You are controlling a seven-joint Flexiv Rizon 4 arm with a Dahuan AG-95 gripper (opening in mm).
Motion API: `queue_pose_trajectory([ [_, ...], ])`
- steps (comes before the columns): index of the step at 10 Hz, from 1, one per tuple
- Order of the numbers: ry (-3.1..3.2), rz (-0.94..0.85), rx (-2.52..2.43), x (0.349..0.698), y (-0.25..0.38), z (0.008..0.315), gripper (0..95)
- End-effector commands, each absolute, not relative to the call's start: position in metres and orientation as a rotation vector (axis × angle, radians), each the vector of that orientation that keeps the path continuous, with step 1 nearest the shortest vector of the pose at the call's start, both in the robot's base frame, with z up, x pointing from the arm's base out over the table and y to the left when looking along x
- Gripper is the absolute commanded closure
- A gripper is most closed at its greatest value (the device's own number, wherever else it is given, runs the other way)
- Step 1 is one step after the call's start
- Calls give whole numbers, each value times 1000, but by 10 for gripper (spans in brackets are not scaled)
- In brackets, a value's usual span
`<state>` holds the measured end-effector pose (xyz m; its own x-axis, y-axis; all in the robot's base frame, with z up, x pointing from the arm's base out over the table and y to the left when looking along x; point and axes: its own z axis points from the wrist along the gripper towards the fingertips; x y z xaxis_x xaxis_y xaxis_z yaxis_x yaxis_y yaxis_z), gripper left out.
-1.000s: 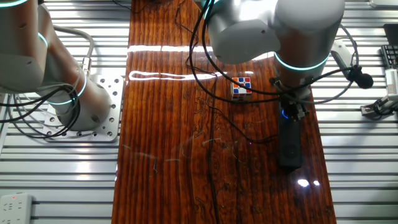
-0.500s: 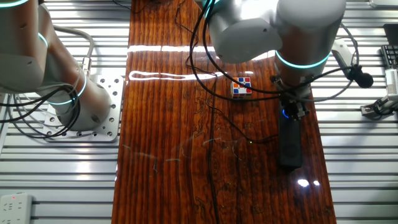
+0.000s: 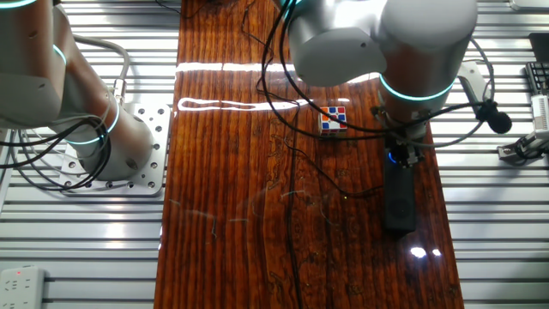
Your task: Turn the knob to increase the volume of the speaker
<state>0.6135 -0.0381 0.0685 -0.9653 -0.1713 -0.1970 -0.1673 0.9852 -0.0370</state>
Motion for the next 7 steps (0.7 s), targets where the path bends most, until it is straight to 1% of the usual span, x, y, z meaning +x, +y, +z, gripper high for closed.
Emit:
queue_pose_trajectory([
  [1,2930,-38,-206,611,-40,68,950],
  [2,2926,-13,-181,611,-40,69,950],
  [7,2931,-42,-78,611,-40,69,950],
])
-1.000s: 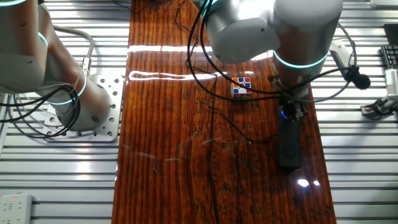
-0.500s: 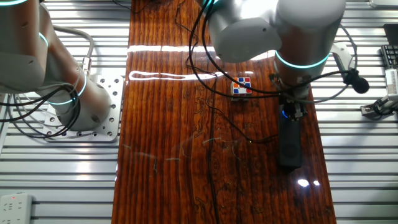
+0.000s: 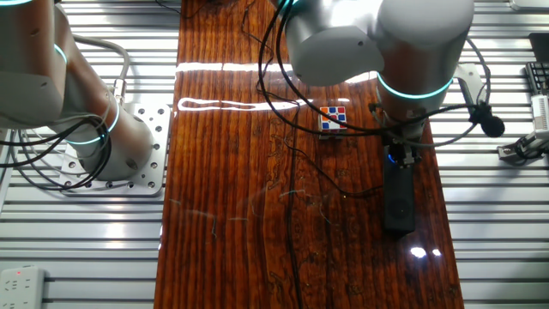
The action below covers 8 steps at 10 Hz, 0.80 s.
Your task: Turn the knob to increase the volume of the speaker
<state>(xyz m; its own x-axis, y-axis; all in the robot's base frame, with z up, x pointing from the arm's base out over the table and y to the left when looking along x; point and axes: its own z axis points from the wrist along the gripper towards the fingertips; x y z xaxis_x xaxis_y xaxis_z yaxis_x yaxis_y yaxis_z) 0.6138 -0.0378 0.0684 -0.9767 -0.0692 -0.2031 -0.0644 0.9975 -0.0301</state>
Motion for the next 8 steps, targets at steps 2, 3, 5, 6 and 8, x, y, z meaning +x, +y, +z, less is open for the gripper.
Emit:
queue_pose_trajectory([
  [2,2932,-1,1,611,-39,69,950],
  [3,2932,-14,16,611,-39,69,950],
  [5,2933,-7,58,611,-40,69,950],
  [6,2932,-4,84,611,-40,69,950],
  [8,2934,24,134,611,-40,69,950],
])
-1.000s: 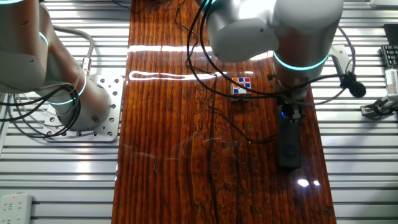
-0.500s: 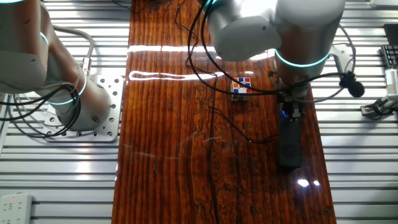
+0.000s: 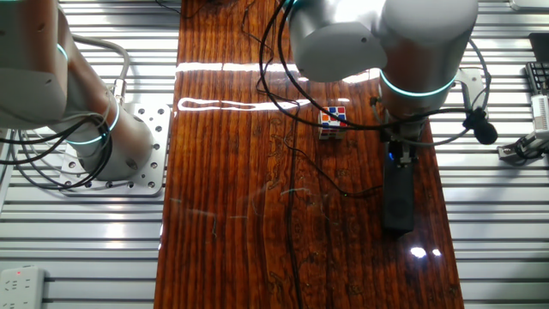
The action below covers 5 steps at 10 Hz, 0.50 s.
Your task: Turn the knob to increase the volume of the speaker
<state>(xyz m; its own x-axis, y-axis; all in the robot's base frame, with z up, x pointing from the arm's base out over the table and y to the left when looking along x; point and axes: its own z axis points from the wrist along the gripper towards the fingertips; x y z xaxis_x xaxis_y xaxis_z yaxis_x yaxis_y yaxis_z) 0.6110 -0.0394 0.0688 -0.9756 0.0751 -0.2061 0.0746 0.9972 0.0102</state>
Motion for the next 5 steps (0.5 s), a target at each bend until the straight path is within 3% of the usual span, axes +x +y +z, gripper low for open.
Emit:
queue_pose_trajectory([
  [1,2934,20,141,611,-40,69,950],
  [5,2931,17,200,611,-40,69,950],
])
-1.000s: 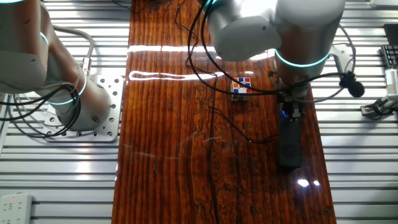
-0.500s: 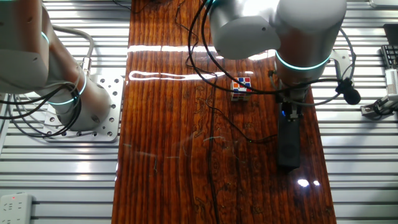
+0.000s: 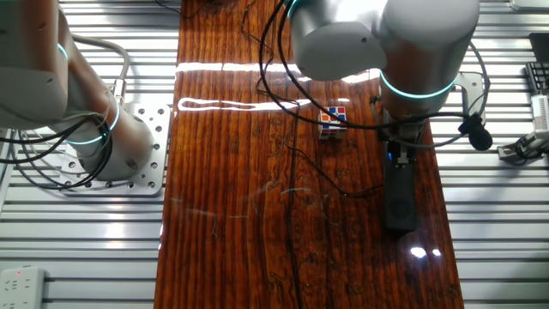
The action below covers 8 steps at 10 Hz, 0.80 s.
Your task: Turn the knob to increase the volume of the speaker
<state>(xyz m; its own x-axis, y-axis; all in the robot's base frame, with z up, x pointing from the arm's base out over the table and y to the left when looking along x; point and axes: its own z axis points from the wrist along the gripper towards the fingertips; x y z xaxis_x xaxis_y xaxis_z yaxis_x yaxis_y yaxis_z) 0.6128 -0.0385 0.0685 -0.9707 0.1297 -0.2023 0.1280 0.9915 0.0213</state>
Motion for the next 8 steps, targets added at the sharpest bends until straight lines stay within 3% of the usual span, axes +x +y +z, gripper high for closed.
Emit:
queue_pose_trajectory([
  [1,2930,33,212,611,-40,69,950],
  [7,2929,48,229,611,-40,69,950],
  [8,2933,22,206,611,-40,69,760],
])
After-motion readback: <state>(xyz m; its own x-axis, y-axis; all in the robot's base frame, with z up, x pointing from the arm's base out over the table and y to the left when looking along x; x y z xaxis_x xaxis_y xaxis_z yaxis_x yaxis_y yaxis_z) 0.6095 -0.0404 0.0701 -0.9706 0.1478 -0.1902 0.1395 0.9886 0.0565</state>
